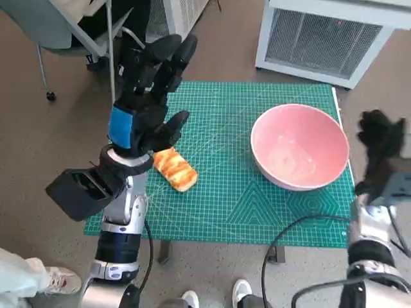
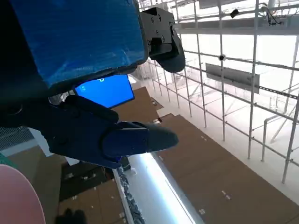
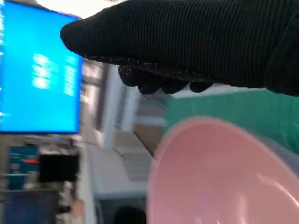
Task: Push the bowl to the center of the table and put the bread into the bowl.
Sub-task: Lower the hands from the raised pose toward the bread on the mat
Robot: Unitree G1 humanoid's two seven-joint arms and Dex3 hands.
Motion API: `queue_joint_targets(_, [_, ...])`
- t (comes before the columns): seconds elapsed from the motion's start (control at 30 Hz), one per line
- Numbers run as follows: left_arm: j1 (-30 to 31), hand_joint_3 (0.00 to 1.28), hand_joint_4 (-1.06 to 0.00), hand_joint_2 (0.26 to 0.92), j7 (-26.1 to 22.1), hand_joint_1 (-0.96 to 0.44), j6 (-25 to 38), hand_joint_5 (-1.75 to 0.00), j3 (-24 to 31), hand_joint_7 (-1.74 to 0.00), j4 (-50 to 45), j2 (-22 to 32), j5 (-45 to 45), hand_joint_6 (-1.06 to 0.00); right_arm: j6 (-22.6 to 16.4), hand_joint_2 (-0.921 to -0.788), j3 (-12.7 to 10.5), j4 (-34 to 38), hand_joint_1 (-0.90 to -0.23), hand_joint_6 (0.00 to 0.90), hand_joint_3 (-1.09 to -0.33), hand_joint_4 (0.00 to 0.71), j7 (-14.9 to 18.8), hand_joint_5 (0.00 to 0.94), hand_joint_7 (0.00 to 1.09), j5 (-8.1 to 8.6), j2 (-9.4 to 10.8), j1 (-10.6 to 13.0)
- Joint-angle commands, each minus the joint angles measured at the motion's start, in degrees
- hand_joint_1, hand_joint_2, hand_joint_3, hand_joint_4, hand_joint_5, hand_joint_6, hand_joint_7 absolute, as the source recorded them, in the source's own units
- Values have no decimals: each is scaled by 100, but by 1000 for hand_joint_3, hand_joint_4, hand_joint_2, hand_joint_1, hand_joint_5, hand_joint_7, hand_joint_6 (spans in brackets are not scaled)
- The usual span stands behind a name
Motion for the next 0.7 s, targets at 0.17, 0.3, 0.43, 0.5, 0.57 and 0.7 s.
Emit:
queue_joint_targets(0.17, [119, 373, -269, 921, -14, -526, 44, -103, 29, -787, -109, 88, -1, -61, 503, -921, 48, 186, -473, 89, -814, 246, -6, 7, 351, 13, 336, -213])
queue_joint_targets(0.3, [155, 375, -274, 921, 3, -535, 60, -103, 43, -782, -148, 99, -11, -64, 673, -921, 46, 212, -486, 93, -813, 249, 45, 7, 345, 35, 442, -325])
queue_joint_targets(0.43, [202, 371, -281, 921, 3, -538, 88, -98, 65, -761, -188, 108, -40, -73, 825, -921, 49, 232, -487, 99, -822, 247, 118, 5, 340, 46, 525, -430])
queue_joint_targets(0.5, [237, 364, -285, 921, 12, -541, 107, -93, 75, -746, -226, 113, -45, -79, 860, -921, 61, 238, -484, 101, -833, 243, 133, 2, 335, 30, 557, -465])
queue_joint_targets(0.57, [281, 359, -287, 921, 33, -542, 125, -90, 82, -739, -275, 114, -41, -83, 875, -921, 67, 240, -484, 101, -838, 242, 148, 1, 331, 23, 600, -502])
queue_joint_targets(0.7, [371, 354, -292, 921, 92, -553, 175, -87, 97, -727, -391, 119, -13, -90, 893, -921, 57, 250, -483, 99, -853, 238, 148, 0, 323, 35, 698, -583])
